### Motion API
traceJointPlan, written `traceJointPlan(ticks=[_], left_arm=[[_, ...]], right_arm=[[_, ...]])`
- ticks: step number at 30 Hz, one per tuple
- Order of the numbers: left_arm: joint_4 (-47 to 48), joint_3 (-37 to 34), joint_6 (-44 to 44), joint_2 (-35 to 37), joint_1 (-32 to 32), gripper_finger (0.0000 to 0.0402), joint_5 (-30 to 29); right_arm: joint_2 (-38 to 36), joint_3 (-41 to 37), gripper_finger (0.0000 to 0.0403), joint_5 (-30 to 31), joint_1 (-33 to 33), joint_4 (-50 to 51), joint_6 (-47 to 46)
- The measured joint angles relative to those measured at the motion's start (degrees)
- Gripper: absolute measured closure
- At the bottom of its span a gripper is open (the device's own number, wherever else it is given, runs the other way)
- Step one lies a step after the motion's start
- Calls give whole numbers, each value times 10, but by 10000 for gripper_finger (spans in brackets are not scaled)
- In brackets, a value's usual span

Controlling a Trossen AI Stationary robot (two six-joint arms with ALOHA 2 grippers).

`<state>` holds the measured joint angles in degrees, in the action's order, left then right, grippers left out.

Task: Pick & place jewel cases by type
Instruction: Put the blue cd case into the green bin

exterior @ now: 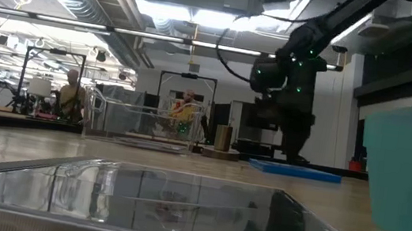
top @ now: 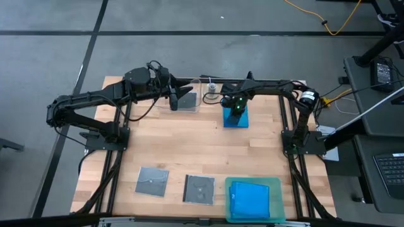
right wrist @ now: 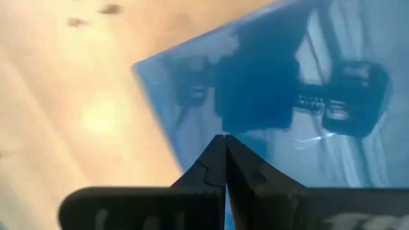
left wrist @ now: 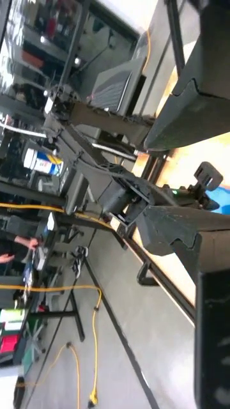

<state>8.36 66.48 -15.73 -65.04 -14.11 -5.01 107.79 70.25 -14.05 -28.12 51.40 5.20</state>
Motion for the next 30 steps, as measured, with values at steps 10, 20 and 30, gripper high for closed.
traceJointPlan(ticks=[10,20,30], left_arm=[[0,0,0,0,14,256,36],[4,0,0,0,25,256,39],[4,0,-10,0,25,256,42]], right_arm=[[-1,3,399,12,108,-29,-53],[-13,61,399,52,105,3,-47],[-13,0,399,72,34,-56,-41]])
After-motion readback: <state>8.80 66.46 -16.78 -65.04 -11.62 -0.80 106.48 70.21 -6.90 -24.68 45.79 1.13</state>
